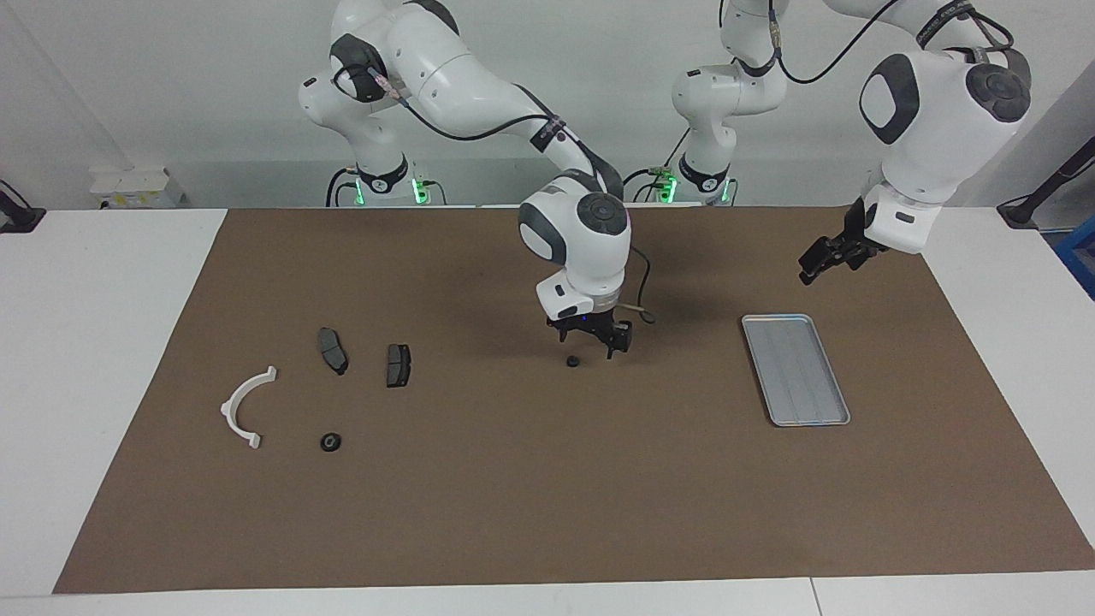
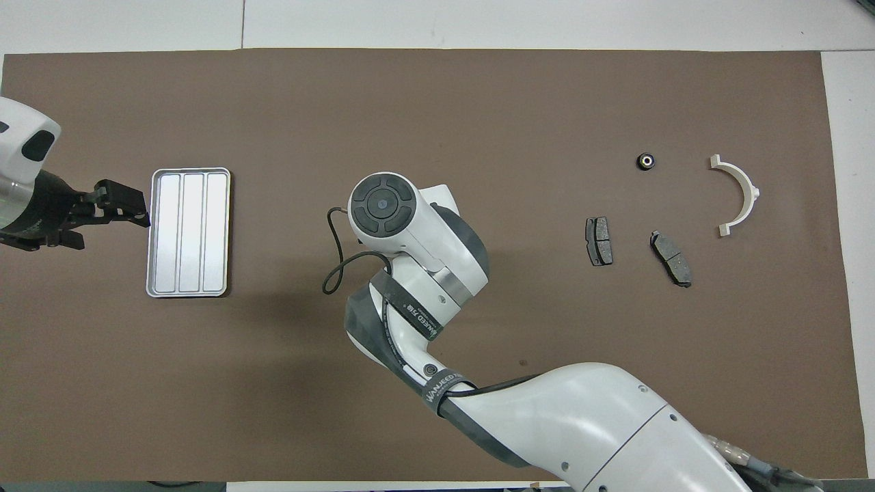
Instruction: Place bearing gear from tray to pile
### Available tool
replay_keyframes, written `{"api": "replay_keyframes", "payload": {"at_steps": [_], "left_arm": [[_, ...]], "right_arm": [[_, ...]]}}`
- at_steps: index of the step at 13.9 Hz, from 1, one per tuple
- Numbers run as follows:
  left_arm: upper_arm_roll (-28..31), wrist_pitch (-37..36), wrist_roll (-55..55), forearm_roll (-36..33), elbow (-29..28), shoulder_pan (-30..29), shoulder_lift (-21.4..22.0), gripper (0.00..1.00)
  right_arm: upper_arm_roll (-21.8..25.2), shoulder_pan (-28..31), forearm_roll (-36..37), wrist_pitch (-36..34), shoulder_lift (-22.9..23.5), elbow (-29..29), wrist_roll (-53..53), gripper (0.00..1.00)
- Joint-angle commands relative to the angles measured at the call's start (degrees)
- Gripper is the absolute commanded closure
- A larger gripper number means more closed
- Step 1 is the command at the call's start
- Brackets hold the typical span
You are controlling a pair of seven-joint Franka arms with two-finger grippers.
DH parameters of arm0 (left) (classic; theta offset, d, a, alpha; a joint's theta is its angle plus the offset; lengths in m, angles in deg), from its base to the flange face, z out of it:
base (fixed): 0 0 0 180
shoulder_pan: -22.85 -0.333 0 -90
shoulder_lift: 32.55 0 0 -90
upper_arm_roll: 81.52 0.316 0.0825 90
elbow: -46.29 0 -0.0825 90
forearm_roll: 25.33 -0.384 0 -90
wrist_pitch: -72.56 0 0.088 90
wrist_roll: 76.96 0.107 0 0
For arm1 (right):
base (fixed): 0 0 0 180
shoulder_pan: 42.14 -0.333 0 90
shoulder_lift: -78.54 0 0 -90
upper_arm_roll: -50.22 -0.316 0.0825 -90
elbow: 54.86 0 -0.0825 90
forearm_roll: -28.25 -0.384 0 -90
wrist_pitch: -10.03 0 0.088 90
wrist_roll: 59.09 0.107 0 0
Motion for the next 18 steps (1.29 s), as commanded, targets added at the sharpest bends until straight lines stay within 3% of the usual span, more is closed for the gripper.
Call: {"api": "replay_keyframes", "payload": {"at_steps": [1,5,9,15,18], "left_arm": [[-0.55,-2.71,3.28,-0.05,0.10,-1.08,2.06,0.00],[-0.55,-9.04,3.55,-0.14,7.74,-1.08,1.19,0.00],[-0.28,-8.00,4.34,-0.05,7.06,-1.08,1.71,0.00],[-0.46,-8.09,4.51,-0.05,6.71,-0.64,1.89,0.00],[-0.46,-8.43,7.04,-0.05,6.97,-0.64,1.71,0.00]], "right_arm": [[-0.61,1.81,1.22,4.46,0.23,-2.72,0.02,0.00],[-0.61,1.11,1.13,4.47,0.75,-3.08,0.11,0.00],[-0.61,1.46,1.39,5.08,0.75,-3.95,-0.33,0.01],[-0.61,1.20,1.39,6.93,0.75,-5.80,-0.33,0.15],[-0.69,1.20,1.39,6.41,0.67,-5.80,-0.42,0.32]]}}
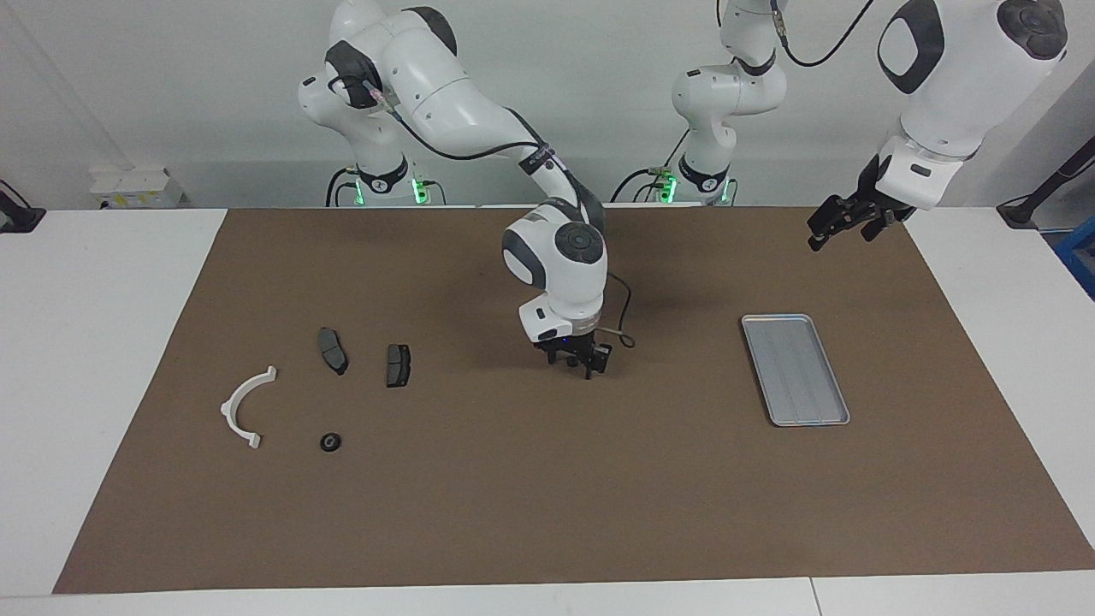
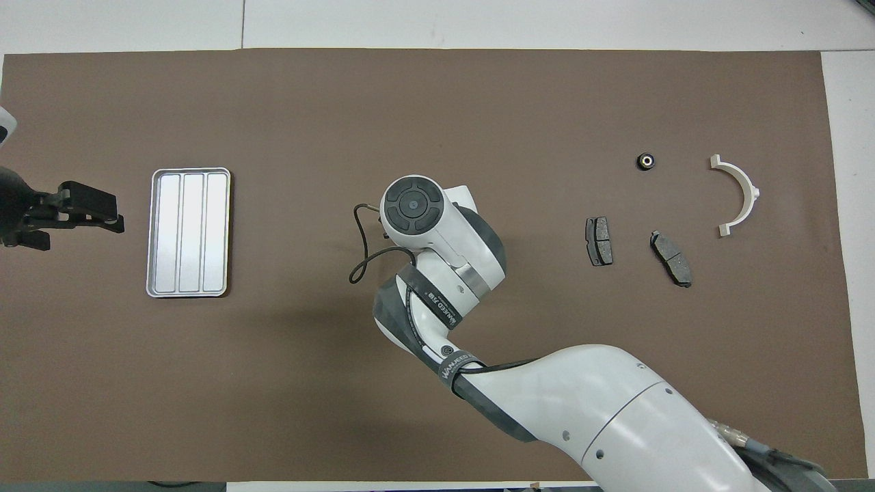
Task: Place bearing gear from tray to pile
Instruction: 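Carry the second bearing to the pile with the right gripper and release it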
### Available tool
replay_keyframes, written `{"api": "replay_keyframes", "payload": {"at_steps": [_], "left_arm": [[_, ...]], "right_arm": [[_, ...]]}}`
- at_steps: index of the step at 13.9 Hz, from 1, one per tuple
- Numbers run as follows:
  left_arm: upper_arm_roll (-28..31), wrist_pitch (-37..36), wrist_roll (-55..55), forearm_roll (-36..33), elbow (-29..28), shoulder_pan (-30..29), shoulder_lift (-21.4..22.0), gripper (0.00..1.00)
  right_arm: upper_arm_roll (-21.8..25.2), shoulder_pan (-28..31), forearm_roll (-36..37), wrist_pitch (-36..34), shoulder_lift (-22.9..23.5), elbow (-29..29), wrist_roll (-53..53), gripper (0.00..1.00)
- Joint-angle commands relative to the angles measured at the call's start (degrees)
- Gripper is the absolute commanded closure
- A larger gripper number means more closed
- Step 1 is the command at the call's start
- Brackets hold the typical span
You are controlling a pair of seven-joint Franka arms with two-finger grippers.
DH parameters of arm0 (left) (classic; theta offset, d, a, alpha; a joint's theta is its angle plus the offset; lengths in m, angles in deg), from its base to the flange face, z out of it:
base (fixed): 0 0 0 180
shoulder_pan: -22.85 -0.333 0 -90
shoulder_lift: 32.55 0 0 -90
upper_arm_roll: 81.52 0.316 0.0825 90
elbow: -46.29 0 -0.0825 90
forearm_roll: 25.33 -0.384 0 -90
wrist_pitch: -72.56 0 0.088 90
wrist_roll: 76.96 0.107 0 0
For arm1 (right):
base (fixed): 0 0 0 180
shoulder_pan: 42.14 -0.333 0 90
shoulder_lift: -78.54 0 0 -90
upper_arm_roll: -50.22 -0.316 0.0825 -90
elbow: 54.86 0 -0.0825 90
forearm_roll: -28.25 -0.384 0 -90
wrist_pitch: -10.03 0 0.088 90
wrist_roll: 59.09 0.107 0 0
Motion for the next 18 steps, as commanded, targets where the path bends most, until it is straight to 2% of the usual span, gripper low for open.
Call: {"api": "replay_keyframes", "payload": {"at_steps": [1,6,7,10,12,16,18], "left_arm": [[-0.33,-0.99,4.97,-0.05,0.09,-0.54,0.19,0.00],[-1.73,1.19,5.95,-0.22,0.18,-0.19,0.02,0.00],[-1.91,2.08,5.96,-0.23,0.00,-0.19,0.02,0.00],[-3.13,2.87,6.04,-1.89,-0.88,-0.11,0.28,0.00],[-4.89,2.53,5.96,-2.86,-0.35,-0.10,0.10,0.00],[-4.81,3.05,5.69,-2.77,-0.44,-0.19,0.19,0.00],[-4.72,2.97,5.52,-2.77,-0.79,-0.19,0.54,0.00]], "right_arm": [[-0.58,0.27,1.03,0.63,-0.25,-0.99,-0.23,0.44],[-0.66,-0.17,0.68,0.71,-0.25,-0.91,-0.32,0.94],[-0.66,-0.17,0.68,0.63,-0.25,-0.91,-0.32,1.00],[-0.66,-0.08,0.77,-0.86,-0.51,0.14,-0.32,1.00],[-0.75,0.79,0.86,-6.55,-0.34,4.26,-1.45,1.00],[-0.84,9.91,-1.95,-25.35,-1.04,17.18,-23.98,1.00],[-0.67,15.97,-1.87,-26.71,-2.00,17.90,-37.86,1.00]]}}
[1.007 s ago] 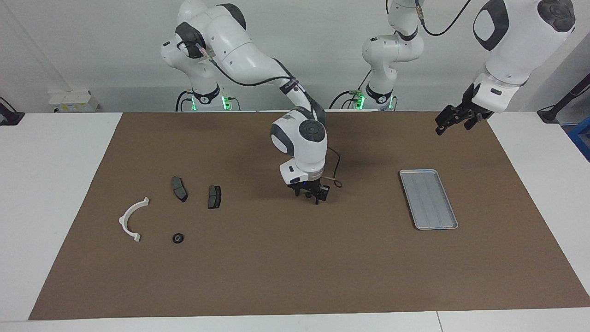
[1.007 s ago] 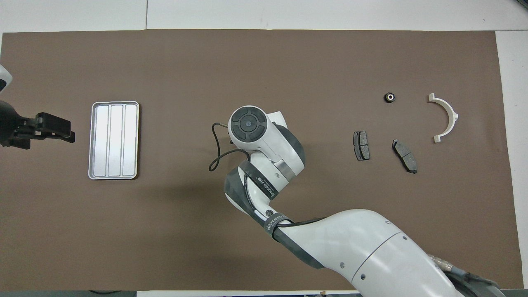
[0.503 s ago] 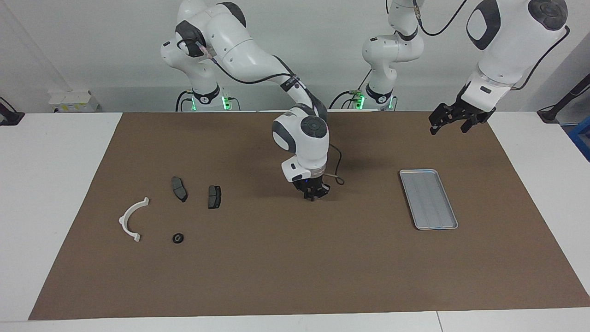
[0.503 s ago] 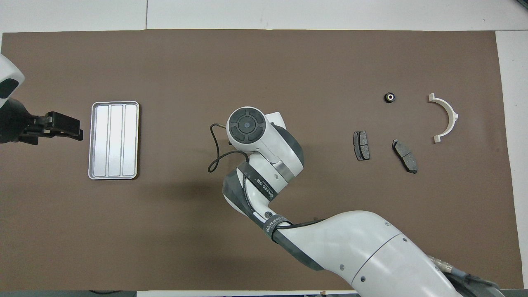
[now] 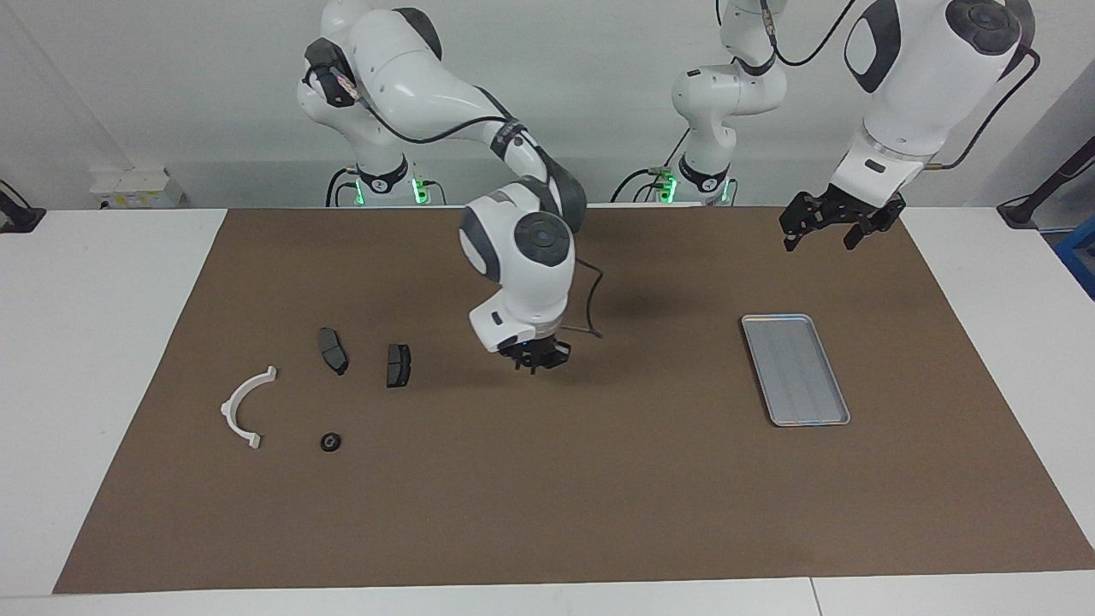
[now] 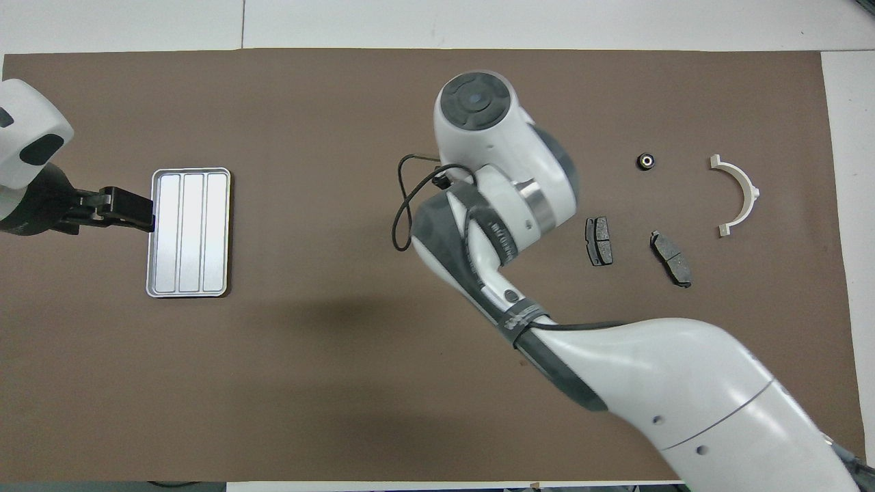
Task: Place bearing gear from tray to pile
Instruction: 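Carry the second bearing to the pile with the right gripper and release it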
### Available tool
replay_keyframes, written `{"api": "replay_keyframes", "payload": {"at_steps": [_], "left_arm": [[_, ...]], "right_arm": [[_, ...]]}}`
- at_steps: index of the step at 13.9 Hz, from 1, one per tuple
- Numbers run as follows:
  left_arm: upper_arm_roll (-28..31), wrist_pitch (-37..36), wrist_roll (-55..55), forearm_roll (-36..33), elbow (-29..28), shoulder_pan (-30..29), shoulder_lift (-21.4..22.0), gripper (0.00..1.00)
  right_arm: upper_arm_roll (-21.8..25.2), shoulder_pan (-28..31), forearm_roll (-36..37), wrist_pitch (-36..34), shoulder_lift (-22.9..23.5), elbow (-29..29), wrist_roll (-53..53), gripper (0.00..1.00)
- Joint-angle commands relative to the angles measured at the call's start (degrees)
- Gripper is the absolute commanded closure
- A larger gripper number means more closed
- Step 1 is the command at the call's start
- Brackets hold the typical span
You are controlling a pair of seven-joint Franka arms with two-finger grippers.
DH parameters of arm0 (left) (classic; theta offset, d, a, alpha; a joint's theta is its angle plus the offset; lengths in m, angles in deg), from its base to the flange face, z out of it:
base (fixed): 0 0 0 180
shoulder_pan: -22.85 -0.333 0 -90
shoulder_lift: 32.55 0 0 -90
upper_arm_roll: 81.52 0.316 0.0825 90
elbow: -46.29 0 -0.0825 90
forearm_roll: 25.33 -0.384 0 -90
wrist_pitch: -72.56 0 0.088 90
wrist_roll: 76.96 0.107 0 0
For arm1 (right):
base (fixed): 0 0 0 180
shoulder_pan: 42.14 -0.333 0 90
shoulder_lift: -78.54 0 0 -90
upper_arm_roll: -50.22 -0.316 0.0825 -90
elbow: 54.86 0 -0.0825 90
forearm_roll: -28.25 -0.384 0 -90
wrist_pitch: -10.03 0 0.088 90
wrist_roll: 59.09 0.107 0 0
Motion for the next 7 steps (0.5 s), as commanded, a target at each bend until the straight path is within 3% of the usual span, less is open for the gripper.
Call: {"api": "replay_keyframes", "payload": {"at_steps": [1,3,4,7], "left_arm": [[-0.09,0.79,0.09,-1.14,-0.84,-0.27,0.68,0.00],[-0.18,0.79,0.09,-1.14,-0.84,-0.27,0.77,0.00],[-0.09,0.62,0.09,-1.14,-0.93,-0.27,0.85,0.00],[-0.09,0.70,0.09,-1.14,-0.93,-0.45,0.85,0.00]], "right_arm": [[-0.87,8.37,-1.25,-0.49,0.21,1.25,-16.69,1.00],[-0.87,11.55,-0.90,5.74,-0.32,-3.99,-22.35,1.00],[-0.87,14.35,-0.64,12.29,-0.49,-8.81,-26.98,1.00],[-0.69,17.62,0.33,22.00,-0.06,-14.56,-33.69,1.00]]}}
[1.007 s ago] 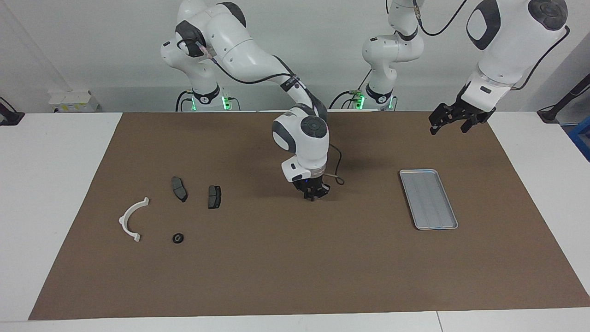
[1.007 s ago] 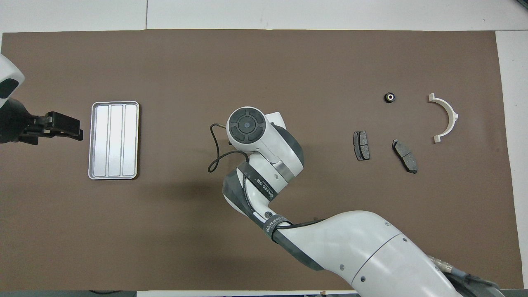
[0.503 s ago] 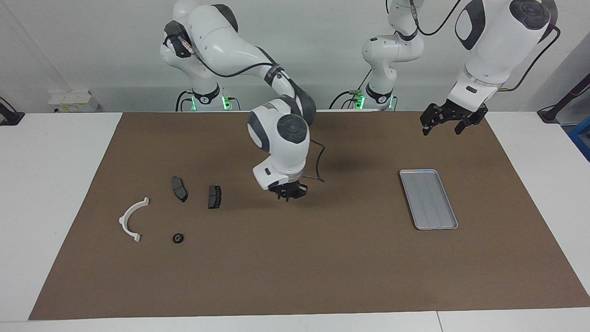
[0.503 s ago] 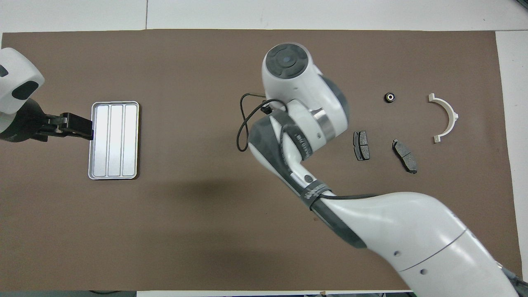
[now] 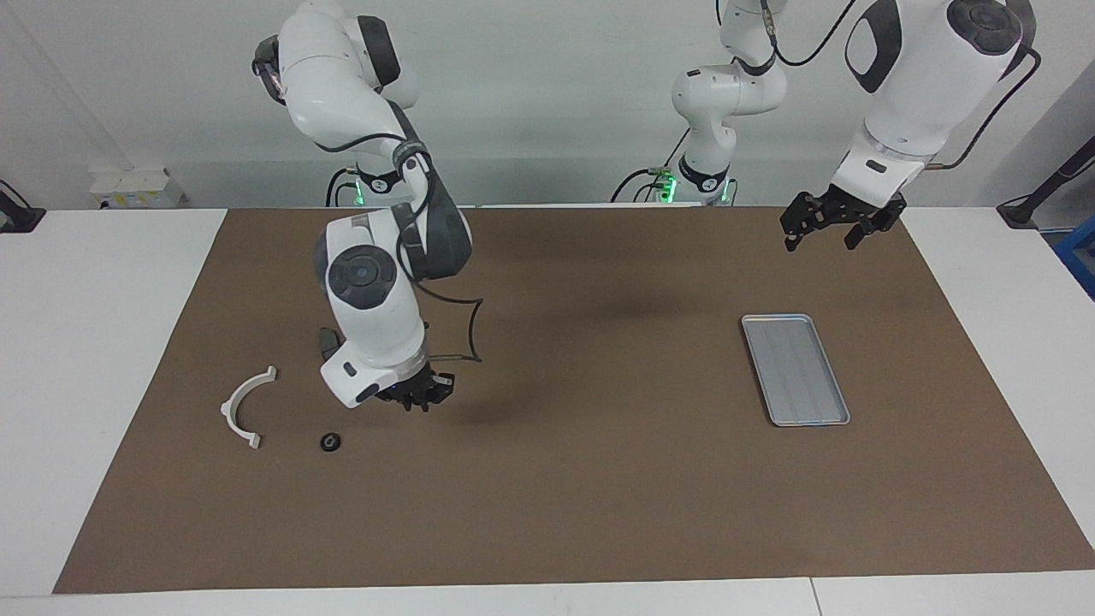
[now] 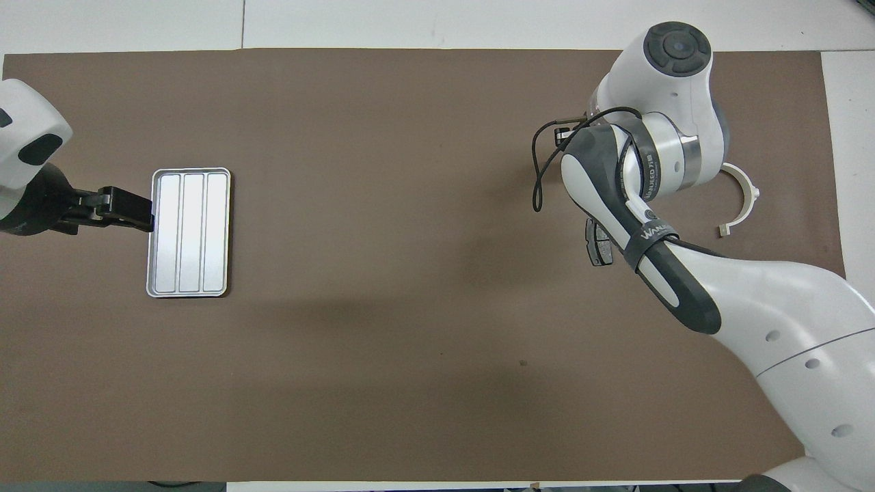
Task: Place bearing gear from tray to pile
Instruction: 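Carry the second bearing to the pile with the right gripper and release it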
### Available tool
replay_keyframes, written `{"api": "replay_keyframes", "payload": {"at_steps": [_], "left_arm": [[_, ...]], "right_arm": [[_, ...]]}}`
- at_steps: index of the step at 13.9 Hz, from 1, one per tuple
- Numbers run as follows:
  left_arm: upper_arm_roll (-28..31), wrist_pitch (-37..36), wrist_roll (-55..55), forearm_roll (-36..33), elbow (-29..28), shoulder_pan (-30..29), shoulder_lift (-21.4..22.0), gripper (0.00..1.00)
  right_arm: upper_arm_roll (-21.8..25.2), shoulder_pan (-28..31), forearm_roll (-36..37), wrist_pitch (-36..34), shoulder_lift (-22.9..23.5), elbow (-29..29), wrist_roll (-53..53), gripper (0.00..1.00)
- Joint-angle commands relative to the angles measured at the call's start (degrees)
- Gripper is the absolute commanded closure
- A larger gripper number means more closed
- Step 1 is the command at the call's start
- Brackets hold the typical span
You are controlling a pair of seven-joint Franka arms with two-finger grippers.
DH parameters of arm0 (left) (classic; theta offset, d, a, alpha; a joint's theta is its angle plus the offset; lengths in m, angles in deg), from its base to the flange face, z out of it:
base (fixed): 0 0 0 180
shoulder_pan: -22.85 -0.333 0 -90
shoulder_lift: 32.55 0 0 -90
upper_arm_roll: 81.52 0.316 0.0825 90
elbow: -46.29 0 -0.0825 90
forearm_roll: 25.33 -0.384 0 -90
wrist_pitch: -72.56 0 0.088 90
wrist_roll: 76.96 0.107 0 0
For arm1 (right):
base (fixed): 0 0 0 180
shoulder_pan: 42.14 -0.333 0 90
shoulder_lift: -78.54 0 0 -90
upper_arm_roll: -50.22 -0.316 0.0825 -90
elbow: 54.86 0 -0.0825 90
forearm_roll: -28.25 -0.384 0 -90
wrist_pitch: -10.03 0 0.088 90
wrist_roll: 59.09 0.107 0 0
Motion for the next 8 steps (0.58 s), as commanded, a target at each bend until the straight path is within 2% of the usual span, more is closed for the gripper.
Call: {"api": "replay_keyframes", "payload": {"at_steps": [1,5,8], "left_arm": [[-0.16,0.70,0.01,-1.07,-0.93,-0.43,0.85,0.00],[-0.16,0.70,0.09,-1.07,-0.93,-0.43,0.85,0.00],[-0.16,0.79,0.01,-1.07,-0.93,-0.34,0.85,0.00]], "right_arm": [[-0.77,2.60,1.18,6.01,-0.95,-5.45,-3.86,1.00],[-0.77,4.09,1.53,10.76,-0.77,-8.27,-5.44,1.00],[-0.77,4.01,1.45,10.77,-0.77,-8.62,-5.18,1.00]]}}
